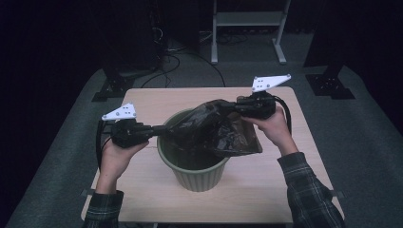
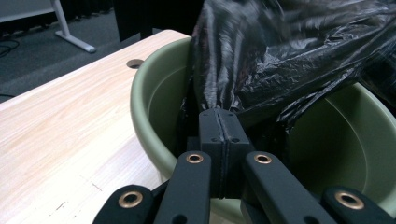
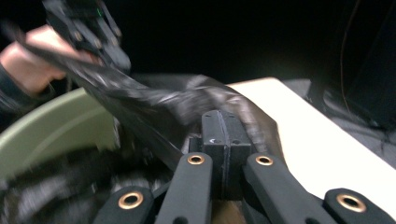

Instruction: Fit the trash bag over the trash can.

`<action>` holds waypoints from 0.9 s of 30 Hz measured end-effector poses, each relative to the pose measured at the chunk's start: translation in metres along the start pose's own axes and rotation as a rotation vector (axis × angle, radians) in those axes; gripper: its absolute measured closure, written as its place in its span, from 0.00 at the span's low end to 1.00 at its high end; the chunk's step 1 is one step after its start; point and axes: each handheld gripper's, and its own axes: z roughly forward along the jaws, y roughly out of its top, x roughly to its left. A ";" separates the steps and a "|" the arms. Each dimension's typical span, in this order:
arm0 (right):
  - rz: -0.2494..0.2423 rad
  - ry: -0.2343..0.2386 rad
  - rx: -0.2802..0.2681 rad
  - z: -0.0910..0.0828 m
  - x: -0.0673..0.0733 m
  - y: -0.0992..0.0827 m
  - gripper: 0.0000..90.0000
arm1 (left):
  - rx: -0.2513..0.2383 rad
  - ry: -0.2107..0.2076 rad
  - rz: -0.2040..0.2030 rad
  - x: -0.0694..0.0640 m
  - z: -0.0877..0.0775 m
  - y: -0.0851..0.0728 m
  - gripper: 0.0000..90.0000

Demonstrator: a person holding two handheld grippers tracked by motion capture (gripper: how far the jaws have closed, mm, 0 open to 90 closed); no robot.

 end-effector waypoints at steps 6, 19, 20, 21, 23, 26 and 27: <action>-0.036 -0.011 -0.026 0.003 0.006 0.025 1.00 | 0.015 -0.035 0.019 -0.005 0.007 0.001 1.00; -0.026 0.003 0.043 0.039 0.005 0.029 1.00 | -0.085 -0.002 0.017 -0.009 -0.009 0.021 0.32; -0.027 0.002 0.039 0.040 0.005 0.030 1.00 | -0.087 0.017 0.028 -0.010 -0.010 0.025 0.31; -0.027 0.005 0.036 0.040 0.005 0.030 1.00 | -0.089 0.029 0.030 -0.011 -0.009 0.031 0.28; -0.028 0.006 0.039 0.042 0.006 0.030 1.00 | -0.104 0.038 0.040 -0.013 -0.007 0.038 0.26; -0.027 0.011 0.044 0.046 0.007 0.030 1.00 | -0.094 0.033 0.054 -0.017 0.005 0.052 0.26; -0.028 0.012 0.046 0.048 0.008 0.030 1.00 | -0.084 0.029 0.053 -0.018 0.010 0.055 0.27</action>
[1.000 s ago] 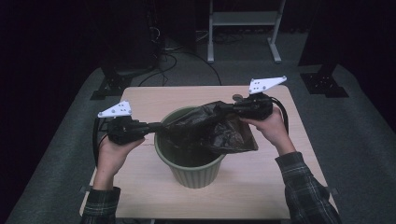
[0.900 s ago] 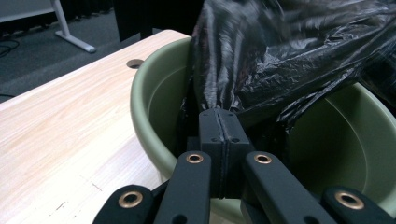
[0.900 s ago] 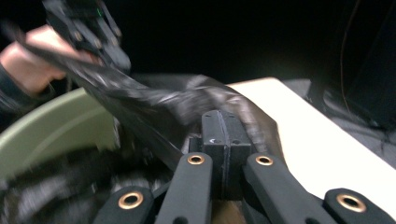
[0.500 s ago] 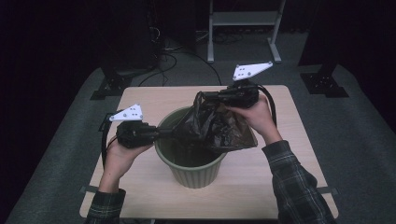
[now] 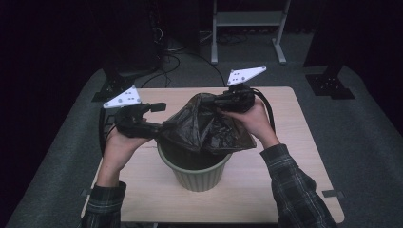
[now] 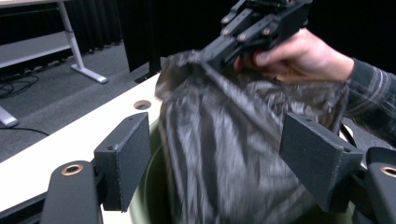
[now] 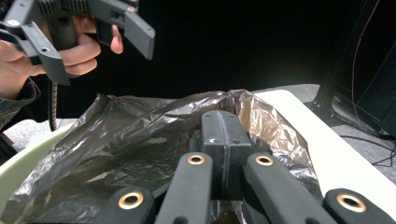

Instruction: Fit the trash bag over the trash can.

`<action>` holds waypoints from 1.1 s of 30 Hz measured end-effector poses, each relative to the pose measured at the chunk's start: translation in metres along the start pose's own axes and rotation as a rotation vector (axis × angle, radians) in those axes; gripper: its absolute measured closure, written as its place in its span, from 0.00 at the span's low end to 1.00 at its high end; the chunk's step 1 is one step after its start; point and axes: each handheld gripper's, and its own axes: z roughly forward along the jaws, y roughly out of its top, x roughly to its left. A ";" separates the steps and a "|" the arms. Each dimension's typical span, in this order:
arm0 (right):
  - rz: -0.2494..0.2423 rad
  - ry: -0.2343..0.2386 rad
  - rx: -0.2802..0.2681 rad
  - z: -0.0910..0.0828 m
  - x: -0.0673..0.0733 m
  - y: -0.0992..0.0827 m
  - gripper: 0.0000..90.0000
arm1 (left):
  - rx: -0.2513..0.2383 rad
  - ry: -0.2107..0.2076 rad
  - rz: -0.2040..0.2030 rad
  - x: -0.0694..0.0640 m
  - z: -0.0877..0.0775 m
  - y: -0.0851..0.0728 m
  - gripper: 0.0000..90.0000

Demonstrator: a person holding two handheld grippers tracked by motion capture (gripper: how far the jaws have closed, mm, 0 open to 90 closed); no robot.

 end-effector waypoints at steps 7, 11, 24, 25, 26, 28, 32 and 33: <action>-0.003 0.005 0.002 0.001 0.000 0.000 1.00 | 0.043 -0.015 -0.011 0.000 0.039 0.012 0.28; -0.002 0.009 0.000 0.000 0.001 0.000 1.00 | 0.054 -0.020 -0.019 0.001 0.054 0.014 0.35; 0.005 0.006 -0.026 -0.010 0.002 0.000 0.91 | 0.164 -0.046 -0.029 0.010 0.072 0.020 1.00; 0.011 0.001 -0.034 -0.015 0.002 -0.002 0.87 | 0.159 -0.043 -0.039 0.011 0.071 0.019 1.00; 0.011 -0.006 -0.038 -0.019 0.001 -0.003 0.87 | 0.153 -0.037 -0.044 0.013 0.070 0.019 1.00; 0.016 -0.018 -0.053 -0.028 0.001 -0.007 0.85 | 0.145 -0.035 -0.052 0.017 0.068 0.017 1.00; 0.038 -0.047 -0.070 -0.053 -0.001 -0.017 0.83 | 0.138 -0.030 -0.063 0.019 0.067 0.015 1.00; 0.046 -0.052 -0.074 -0.059 -0.002 -0.020 0.83 | 0.131 -0.034 -0.069 0.020 0.066 0.015 1.00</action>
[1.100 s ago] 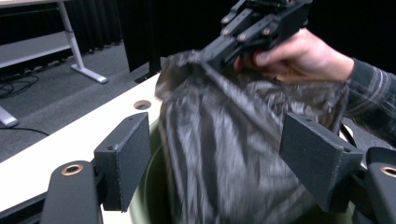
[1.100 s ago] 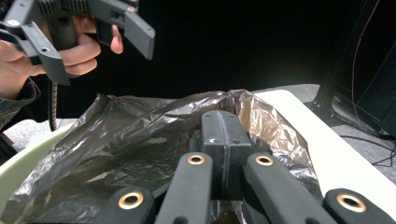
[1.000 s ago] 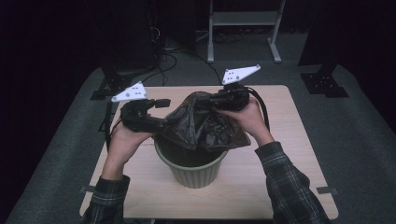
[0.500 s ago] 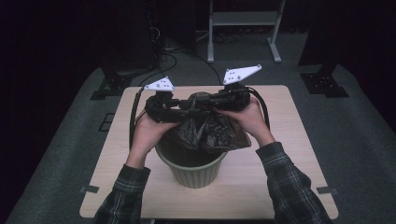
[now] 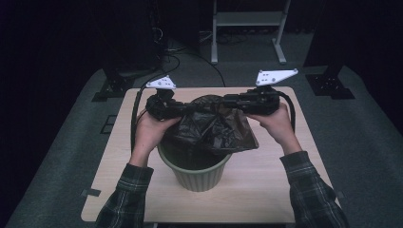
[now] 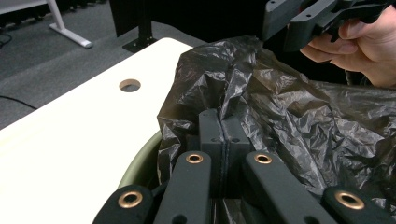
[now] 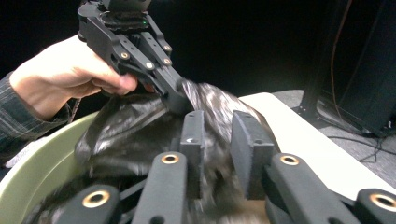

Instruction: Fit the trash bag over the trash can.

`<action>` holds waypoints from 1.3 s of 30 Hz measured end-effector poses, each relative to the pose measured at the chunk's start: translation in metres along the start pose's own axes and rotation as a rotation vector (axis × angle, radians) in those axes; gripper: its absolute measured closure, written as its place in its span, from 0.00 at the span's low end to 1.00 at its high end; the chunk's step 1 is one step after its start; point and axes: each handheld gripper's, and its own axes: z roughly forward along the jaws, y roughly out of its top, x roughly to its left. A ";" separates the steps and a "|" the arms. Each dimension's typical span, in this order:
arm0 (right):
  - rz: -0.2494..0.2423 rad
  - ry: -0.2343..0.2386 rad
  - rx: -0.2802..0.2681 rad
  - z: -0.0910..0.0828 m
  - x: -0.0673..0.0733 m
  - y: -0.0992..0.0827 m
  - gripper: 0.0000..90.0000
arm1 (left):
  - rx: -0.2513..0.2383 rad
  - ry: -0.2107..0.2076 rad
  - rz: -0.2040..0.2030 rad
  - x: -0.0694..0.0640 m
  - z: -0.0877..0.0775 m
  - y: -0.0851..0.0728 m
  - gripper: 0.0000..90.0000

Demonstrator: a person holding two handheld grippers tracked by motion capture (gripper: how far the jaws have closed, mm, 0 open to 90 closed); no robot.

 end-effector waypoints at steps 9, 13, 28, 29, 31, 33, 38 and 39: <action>0.058 0.015 0.005 -0.018 0.001 -0.021 0.72 | -0.020 -0.013 -0.002 -0.001 0.001 0.002 1.00; 0.052 0.020 0.033 -0.003 0.003 -0.022 0.65 | -0.023 -0.017 -0.002 -0.002 0.002 0.003 1.00; 0.110 0.009 0.124 0.028 -0.002 -0.032 0.83 | -0.042 -0.056 0.003 -0.009 0.006 0.001 1.00; 0.099 0.000 0.126 0.029 -0.003 -0.032 0.92 | -0.042 -0.058 0.005 -0.009 0.006 0.001 1.00; 0.086 -0.012 0.116 0.028 -0.003 -0.033 1.00 | -0.041 -0.056 0.007 -0.009 0.005 0.001 1.00; 0.075 -0.016 0.093 0.026 -0.002 -0.033 1.00 | -0.043 -0.050 0.003 -0.008 0.003 0.000 1.00; 0.047 -0.013 0.088 0.015 0.002 -0.034 1.00 | -0.059 0.010 -0.034 0.005 -0.011 -0.004 1.00; 0.042 -0.004 0.087 0.011 0.002 -0.035 1.00 | -0.061 0.026 -0.044 0.009 -0.014 -0.006 1.00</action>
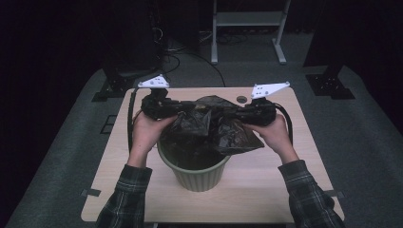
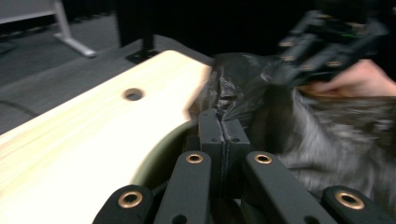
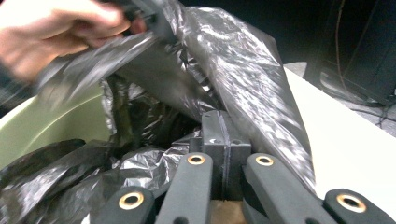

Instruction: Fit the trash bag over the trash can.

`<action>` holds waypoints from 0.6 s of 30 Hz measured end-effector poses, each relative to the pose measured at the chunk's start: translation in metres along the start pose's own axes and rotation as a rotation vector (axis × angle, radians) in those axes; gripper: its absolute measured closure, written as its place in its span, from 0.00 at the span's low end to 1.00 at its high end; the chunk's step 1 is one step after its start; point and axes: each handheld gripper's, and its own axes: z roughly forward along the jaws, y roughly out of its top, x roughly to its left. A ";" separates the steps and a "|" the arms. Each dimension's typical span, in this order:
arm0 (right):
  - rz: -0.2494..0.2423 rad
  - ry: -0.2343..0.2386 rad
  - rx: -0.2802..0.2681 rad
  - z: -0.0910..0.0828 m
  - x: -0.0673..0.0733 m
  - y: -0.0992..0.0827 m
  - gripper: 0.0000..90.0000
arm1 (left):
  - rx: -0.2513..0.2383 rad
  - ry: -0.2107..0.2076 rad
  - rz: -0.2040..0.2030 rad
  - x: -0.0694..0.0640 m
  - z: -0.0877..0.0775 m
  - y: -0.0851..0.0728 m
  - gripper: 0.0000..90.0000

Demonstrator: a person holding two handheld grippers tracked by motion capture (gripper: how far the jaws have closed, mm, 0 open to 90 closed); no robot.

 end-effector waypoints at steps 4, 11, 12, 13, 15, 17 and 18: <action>-0.007 0.000 -0.012 -0.016 0.001 -0.004 1.00 | -0.016 0.036 -0.039 0.016 -0.017 -0.009 1.00; -0.019 -0.026 -0.023 -0.043 0.002 -0.009 1.00 | -0.035 0.089 -0.074 0.028 -0.046 -0.029 1.00; -0.019 -0.029 -0.022 -0.046 0.002 -0.010 1.00 | -0.039 0.097 -0.080 0.030 -0.051 -0.032 1.00; -0.024 -0.033 -0.025 -0.049 0.002 -0.010 1.00 | -0.046 0.108 -0.090 0.033 -0.057 -0.036 1.00; -0.027 -0.030 -0.031 -0.054 0.004 -0.011 1.00 | -0.060 0.103 -0.103 0.035 -0.062 -0.041 1.00; -0.036 -0.035 -0.026 -0.055 0.007 -0.012 1.00 | -0.047 0.146 -0.098 0.034 -0.069 -0.046 1.00; -0.045 -0.040 -0.022 -0.056 0.009 -0.013 1.00 | -0.056 0.139 -0.104 0.034 -0.072 -0.051 1.00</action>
